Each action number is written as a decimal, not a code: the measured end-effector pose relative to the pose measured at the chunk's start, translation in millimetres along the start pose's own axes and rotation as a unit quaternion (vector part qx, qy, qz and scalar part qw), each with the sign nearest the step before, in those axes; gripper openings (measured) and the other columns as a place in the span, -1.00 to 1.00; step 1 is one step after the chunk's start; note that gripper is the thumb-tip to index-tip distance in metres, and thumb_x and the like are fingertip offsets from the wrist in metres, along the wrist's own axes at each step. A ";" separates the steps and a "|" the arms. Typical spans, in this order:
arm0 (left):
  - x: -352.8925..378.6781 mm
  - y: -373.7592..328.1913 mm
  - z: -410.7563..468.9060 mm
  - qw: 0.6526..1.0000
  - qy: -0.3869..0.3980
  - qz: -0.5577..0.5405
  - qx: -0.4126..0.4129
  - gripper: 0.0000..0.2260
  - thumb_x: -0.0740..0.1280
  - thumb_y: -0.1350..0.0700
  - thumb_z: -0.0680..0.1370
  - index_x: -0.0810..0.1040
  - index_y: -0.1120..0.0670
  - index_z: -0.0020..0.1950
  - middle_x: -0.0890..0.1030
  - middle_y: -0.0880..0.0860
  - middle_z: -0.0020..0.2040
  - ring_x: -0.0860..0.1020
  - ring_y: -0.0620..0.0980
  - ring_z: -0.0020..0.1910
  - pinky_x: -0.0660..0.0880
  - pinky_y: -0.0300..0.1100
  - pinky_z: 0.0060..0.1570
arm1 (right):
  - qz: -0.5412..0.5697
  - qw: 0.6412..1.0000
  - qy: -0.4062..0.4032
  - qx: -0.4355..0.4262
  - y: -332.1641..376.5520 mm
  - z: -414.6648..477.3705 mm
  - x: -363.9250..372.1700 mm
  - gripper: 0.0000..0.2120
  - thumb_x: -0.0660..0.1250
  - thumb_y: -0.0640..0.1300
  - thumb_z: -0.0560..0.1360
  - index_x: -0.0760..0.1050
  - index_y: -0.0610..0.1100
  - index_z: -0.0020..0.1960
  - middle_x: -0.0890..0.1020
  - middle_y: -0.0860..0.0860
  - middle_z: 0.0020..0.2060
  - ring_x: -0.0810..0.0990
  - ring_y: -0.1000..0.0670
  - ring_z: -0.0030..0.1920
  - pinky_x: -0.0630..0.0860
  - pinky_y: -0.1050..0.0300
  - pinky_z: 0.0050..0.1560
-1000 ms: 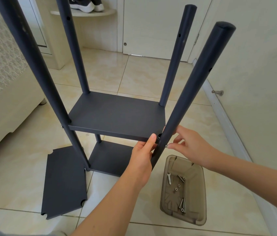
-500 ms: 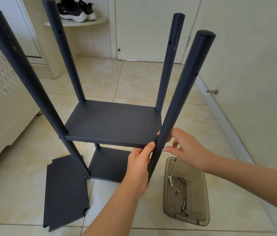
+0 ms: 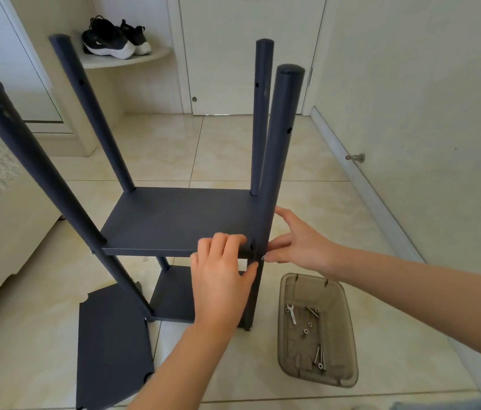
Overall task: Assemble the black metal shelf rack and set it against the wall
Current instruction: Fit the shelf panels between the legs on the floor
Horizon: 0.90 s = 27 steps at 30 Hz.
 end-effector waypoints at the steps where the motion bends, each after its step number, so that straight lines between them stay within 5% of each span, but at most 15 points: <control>1: 4.5 0.0 4.1 1.000 0.028 0.009 0.005 -0.58 0.65 0.02 0.33 0.66 0.07 0.12 0.64 0.04 0.05 0.54 0.14 0.10 0.46 0.02 0.04 | 0.016 1.000 0.001 0.007 -1.9 1.4 -1.1 -0.05 0.49 -0.22 0.45 -0.06 0.11 0.58 0.69 -0.08 0.10 0.67 0.03 0.04 0.56 0.19 0.05; 6: 14.4 -4.7 19.0 0.997 0.068 0.013 0.034 -0.64 0.61 -0.07 0.35 0.67 0.08 0.04 0.63 0.03 0.10 0.49 0.16 0.25 0.25 0.14 0.31 | 0.068 0.997 0.012 0.035 -10.7 4.6 -2.9 -0.16 0.51 -0.26 0.42 0.13 -0.01 0.54 0.71 -0.08 0.03 0.68 0.06 0.01 0.58 0.26 -0.07; 10: 24.1 1.5 29.7 0.994 0.105 -0.012 0.022 -0.67 0.53 -0.14 0.43 0.61 -0.02 0.09 0.59 -0.08 0.16 0.39 0.00 0.35 -0.01 -0.03 0.47 | 0.089 0.993 0.038 0.070 -17.6 8.2 -5.8 -0.54 0.46 -0.26 0.47 0.45 -0.09 0.34 0.72 -0.01 -0.07 0.69 0.06 -0.03 0.61 0.22 -0.04; 14: 29.0 0.2 29.8 0.993 0.104 -0.046 0.028 -0.70 0.50 -0.13 0.48 0.56 -0.06 0.12 0.55 -0.13 0.19 0.37 -0.07 0.37 -0.12 -0.10 0.52 | 0.165 0.977 0.061 0.122 -22.3 16.2 -7.5 -0.88 0.34 -0.23 0.56 0.56 -0.12 0.09 0.73 -0.06 -0.10 0.72 -0.02 -0.05 0.65 0.09 -0.01; 22: 23.7 -1.2 23.9 0.995 0.082 -0.051 0.033 -0.65 0.47 -0.09 0.50 0.57 -0.09 0.26 0.56 -0.15 0.27 0.35 -0.08 0.46 -0.20 -0.07 0.53 | 0.147 0.974 0.020 0.172 -18.2 38.1 16.7 -0.79 0.17 -0.16 0.63 0.59 -0.13 0.05 0.72 -0.10 -0.14 0.71 -0.11 -0.07 0.65 -0.11 0.03; 27: 18.4 5.6 22.8 0.997 0.075 -0.016 0.006 -0.65 0.46 -0.14 0.48 0.59 -0.13 0.24 0.54 -0.19 0.33 0.31 -0.06 0.52 -0.22 0.10 0.54 | 0.157 0.971 0.063 0.167 -9.1 34.0 23.8 -0.75 0.14 -0.18 0.65 0.52 -0.18 0.23 0.69 -0.15 0.01 0.69 -0.16 0.02 0.59 -0.25 0.12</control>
Point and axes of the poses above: each hand's wrist, its own z-axis towards the middle knuckle, its own x-axis out of the palm, y = z × x, the point moved 8 cm from there along z, towards the middle knuckle
